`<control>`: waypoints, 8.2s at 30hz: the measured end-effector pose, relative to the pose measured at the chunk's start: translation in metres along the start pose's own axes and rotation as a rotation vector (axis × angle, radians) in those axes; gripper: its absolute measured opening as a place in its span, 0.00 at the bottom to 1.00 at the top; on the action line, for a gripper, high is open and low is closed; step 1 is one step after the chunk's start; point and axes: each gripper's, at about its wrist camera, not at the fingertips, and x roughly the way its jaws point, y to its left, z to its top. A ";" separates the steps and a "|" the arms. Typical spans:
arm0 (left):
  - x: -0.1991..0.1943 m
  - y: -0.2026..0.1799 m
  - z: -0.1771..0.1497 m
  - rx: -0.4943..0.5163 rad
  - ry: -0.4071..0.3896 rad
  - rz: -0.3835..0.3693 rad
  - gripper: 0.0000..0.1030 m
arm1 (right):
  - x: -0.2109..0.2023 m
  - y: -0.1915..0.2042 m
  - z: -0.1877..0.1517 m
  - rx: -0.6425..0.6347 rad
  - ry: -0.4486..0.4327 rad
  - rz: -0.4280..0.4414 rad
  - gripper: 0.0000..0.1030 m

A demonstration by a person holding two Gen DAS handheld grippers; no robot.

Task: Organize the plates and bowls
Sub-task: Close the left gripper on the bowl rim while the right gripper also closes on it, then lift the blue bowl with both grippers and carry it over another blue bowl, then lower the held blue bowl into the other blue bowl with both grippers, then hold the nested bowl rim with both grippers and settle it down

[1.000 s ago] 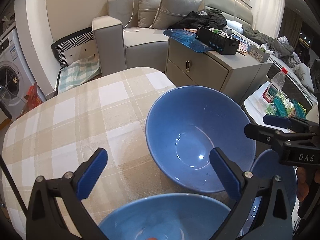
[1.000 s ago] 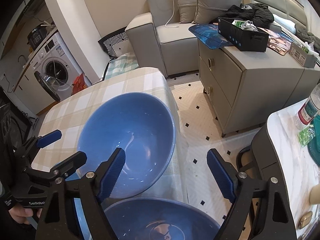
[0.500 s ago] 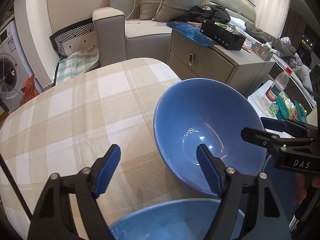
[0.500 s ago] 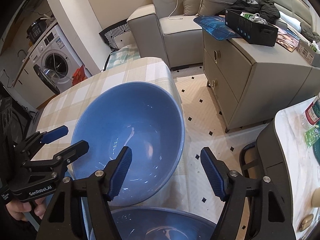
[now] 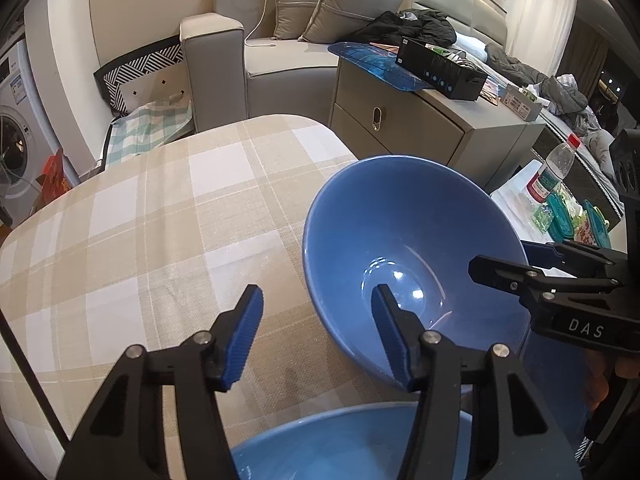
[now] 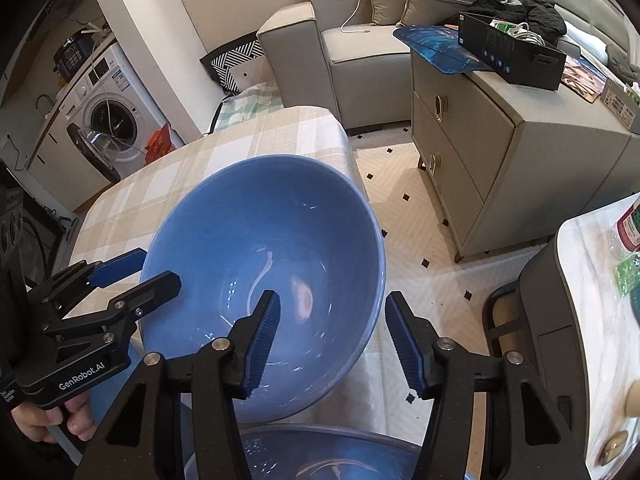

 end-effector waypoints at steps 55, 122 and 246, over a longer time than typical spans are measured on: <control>-0.042 -0.017 0.008 0.051 -0.102 0.003 0.25 | -0.034 0.004 0.000 -0.044 -0.072 -0.049 0.22; -0.206 0.038 -0.079 -0.047 -0.300 0.048 0.25 | -0.148 0.148 -0.069 -0.242 -0.203 0.007 0.22; -0.118 0.029 -0.139 0.031 -0.080 0.099 0.25 | -0.065 0.151 -0.136 -0.395 -0.077 -0.259 0.26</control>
